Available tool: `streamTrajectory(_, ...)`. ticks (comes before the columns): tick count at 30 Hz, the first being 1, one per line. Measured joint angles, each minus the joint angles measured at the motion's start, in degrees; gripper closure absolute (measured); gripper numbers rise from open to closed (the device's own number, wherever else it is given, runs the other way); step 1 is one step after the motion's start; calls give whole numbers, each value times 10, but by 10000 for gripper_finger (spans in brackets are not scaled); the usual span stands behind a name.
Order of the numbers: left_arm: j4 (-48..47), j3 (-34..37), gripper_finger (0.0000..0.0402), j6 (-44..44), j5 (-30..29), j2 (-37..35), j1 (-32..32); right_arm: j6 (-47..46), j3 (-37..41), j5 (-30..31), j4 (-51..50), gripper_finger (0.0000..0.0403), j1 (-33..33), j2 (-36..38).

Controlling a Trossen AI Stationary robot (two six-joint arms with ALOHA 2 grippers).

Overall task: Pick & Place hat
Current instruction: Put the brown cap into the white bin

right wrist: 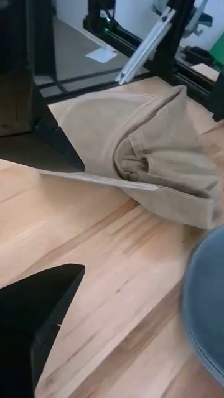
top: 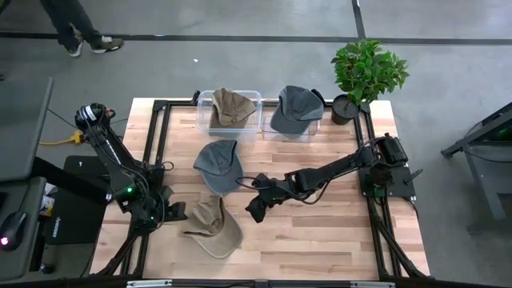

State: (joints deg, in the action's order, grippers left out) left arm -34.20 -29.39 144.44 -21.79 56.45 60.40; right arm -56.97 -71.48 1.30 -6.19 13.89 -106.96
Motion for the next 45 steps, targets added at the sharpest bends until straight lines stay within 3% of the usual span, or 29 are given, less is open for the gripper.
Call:
streamTrajectory(5, 7, 0, 138, 67, 49, 0, 0, 0, 0, -6, -12, 155, 0, 0)
streamTrajectory(12, 45, 0, 138, 109, 17, 0, -1, 5, 0, -6, -13, 155, 0, 0)
streamTrajectory(17, 66, 0, 138, 159, 47, 0, -1, 7, 0, -6, -13, 155, 1, 0)
streamTrajectory(27, 99, 0, 138, 202, 33, 9, -2, 20, 0, 2, -13, 155, 3, 0)
streamTrajectory(36, 111, 0, 138, 220, 48, 44, -55, 38, 0, -9, -22, 155, 9, 1)
streamTrajectory(45, 164, 0, 138, 230, 70, 84, -72, 60, 0, -52, -26, 155, 11, 1)
